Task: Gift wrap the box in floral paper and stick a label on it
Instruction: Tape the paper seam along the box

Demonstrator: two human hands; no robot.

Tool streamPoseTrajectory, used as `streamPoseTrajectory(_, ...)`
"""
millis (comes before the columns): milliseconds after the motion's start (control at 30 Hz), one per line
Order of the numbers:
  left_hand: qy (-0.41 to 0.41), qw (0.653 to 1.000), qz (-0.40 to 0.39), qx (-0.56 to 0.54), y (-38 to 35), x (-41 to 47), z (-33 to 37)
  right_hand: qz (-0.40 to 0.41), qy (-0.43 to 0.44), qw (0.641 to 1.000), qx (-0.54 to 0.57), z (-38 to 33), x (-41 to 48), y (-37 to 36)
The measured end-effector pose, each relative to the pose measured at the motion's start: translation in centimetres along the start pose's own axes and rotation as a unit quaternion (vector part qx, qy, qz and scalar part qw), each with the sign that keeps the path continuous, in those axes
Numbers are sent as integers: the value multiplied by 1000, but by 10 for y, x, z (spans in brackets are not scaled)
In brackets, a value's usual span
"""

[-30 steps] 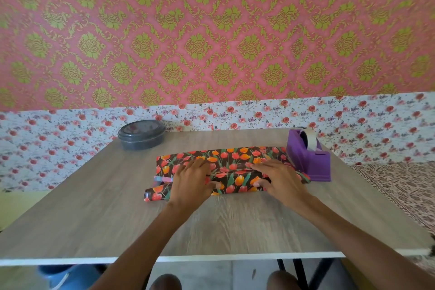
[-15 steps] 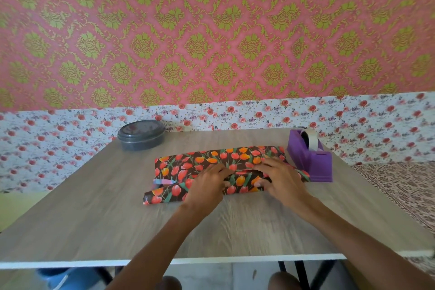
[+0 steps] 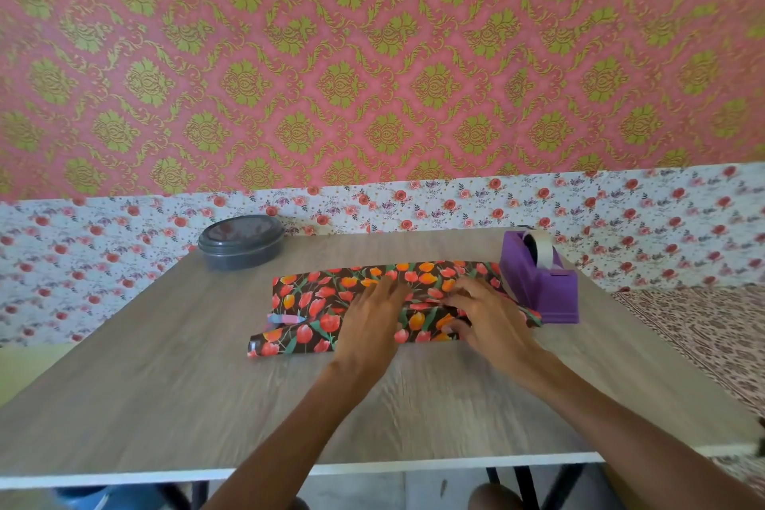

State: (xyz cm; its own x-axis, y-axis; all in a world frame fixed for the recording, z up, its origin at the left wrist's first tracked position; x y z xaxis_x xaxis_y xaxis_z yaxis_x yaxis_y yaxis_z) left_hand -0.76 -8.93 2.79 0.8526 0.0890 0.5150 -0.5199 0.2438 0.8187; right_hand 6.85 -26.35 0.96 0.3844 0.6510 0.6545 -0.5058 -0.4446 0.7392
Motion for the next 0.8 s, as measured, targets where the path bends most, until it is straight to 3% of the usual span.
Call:
streamPoseTrajectory(100, -33, 999, -8, 3, -5, 6, 18, 2, -11, 1000, -6, -1, 0, 1)
streamPoseTrajectory(233, -1, 999, -26, -24, -17, 11, 32, -26, -82, 990, 108, 4, 0, 7)
streamPoseTrajectory(333, 17, 999, -28, -25, -25, 13, 35, -31, -126, 968, 213, 14, -4, 12)
streamPoseTrajectory(467, 7, 1000, -26, -3, -28, 16, 40, 36, -182, 928, 324, 33, -8, 31)
streamPoseTrajectory(633, 26, 998, -34, 37, -28, 20, 54, 122, -277, 941, 153, 82, -22, 55)
streamPoseTrajectory(700, 31, 996, -45, 64, -28, 23, 62, 98, -311, 941, 90, 108, -29, 56)
streamPoseTrajectory(800, 44, 990, -77, 108, -24, 30, 71, -10, -400, 916, 18, 140, -37, 54)
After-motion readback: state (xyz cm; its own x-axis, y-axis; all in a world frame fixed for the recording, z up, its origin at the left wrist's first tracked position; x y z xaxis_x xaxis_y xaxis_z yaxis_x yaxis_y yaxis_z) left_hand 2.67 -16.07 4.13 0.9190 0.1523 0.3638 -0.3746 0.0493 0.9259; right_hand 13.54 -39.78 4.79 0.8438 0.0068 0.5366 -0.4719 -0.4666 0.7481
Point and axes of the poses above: each hand's wrist, its own x-axis towards the middle knuckle, its own y-axis out of the back of the hand, z = x × y, the point moved 3 cm from there along x, towards the middle knuckle, and after that the axes turned 10 degrees about y, right-handed, at the moved point
